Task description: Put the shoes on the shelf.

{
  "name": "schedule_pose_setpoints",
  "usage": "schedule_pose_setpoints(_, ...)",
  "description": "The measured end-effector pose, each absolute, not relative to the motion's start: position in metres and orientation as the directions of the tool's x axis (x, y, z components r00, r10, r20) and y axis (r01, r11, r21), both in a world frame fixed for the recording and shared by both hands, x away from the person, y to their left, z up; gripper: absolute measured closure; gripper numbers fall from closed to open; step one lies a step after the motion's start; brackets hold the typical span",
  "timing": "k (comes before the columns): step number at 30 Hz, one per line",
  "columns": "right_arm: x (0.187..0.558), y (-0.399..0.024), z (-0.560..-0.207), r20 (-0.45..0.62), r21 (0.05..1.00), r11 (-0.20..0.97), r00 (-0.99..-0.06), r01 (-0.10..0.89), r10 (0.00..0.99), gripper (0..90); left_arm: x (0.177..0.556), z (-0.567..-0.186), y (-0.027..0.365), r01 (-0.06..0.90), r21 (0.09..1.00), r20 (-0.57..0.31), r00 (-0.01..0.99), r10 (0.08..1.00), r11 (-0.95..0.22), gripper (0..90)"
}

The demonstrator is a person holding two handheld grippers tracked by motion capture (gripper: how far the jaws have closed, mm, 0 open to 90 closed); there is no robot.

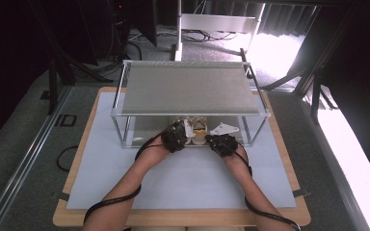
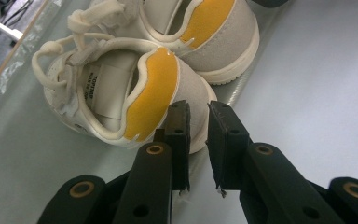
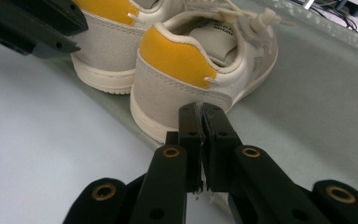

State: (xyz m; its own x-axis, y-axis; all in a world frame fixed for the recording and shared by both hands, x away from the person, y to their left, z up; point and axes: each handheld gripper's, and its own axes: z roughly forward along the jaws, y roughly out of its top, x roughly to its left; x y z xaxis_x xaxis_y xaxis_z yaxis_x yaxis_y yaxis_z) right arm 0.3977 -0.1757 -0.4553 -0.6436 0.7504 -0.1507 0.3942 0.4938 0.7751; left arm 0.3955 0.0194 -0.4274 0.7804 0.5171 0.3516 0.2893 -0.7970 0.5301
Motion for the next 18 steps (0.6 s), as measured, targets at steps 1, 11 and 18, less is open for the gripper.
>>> schedule_pose_setpoints(1, 0.4, -0.174, -0.456, -0.151, 0.773, 0.494, -0.642, 0.397, 0.752, 86.8, 0.396, -0.428, 0.019, 0.29, 0.528, 0.358, 0.776, 0.519, -0.798, 76.9)
schedule_pose_setpoints(11, 0.404, -0.172, -0.457, -0.142, 0.781, 0.482, -0.638, 0.397, 0.757, 81.4, 0.397, -0.43, 0.022, 0.311, 0.537, 0.34, 0.771, 0.538, -0.784, 71.7)
schedule_pose_setpoints(18, 0.394, -0.176, -0.452, -0.126, 0.813, 0.451, -0.644, 0.369, 0.754, 48.7, 0.388, -0.426, 0.027, 0.323, 0.582, 0.289, 0.776, 0.561, -0.746, 64.5)
